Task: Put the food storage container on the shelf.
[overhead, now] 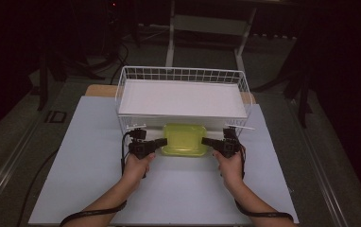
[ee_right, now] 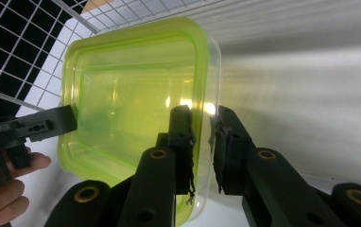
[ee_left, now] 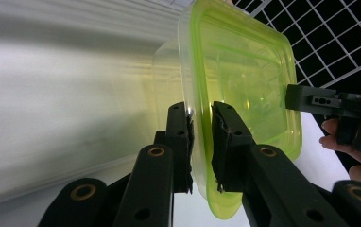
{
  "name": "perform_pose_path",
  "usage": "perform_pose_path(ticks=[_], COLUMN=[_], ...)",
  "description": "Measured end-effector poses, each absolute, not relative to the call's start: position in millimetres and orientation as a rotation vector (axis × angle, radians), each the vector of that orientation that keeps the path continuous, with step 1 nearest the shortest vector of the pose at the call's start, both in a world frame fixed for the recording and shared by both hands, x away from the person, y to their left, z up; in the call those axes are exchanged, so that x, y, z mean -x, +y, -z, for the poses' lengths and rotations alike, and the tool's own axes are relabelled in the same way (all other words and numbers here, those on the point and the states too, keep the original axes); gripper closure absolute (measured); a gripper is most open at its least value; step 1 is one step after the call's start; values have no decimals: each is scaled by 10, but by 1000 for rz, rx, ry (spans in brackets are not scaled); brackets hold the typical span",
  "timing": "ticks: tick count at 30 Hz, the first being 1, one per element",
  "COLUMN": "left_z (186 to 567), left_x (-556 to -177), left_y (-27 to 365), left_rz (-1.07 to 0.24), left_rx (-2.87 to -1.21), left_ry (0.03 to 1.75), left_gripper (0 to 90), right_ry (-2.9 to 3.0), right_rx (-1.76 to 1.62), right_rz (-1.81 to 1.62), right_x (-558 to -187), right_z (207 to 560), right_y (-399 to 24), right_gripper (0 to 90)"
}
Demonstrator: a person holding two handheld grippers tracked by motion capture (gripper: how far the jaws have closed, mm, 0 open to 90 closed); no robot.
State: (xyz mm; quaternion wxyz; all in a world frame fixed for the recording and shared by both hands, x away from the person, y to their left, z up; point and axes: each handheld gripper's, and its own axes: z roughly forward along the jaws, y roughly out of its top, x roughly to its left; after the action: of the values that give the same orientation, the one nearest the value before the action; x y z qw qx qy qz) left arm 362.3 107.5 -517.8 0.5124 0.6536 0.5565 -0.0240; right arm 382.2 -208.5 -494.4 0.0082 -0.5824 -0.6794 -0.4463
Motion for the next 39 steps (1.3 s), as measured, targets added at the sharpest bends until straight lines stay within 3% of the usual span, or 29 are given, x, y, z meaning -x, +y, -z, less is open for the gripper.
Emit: perform_pose_path(ticks=[13,20,25,27,32,37,39], left_z=[5208,5257,5155,5101,5053,5008,4977], left_x=[-3688,-3706,-3702,-3689,-3617,-3491,-3423], left_y=[1039,1054,1032,1052,1112,1116,1124], left_rz=[-40,-21,-85,-108,-131,-176,-206], left_rx=[-1557,-1514,-1548,-1559,-1578,-1621,-1662], left_ry=[1324,1325,1309,1295,1224,1165,1130], left_gripper=[666,519,453,373,339,158,136], right_ry=[-2255,-2357,-2425,-2459,-2539,-2632,-2621], right_rx=[1837,1823,1807,1770,1720,1618,1572], right_rz=[1470,1479,1486,1511,1542,1592,1603], right_x=[-3879,-3883,-3829,-3789,-3685,-3487,-3398], right_z=[4967,4979,4962,4944,4878,4757,4718], right_y=[-2008,-1963,-1945,-1948,-1932,-1871,-1842], right_gripper=[704,585,506,470,467,464,462])
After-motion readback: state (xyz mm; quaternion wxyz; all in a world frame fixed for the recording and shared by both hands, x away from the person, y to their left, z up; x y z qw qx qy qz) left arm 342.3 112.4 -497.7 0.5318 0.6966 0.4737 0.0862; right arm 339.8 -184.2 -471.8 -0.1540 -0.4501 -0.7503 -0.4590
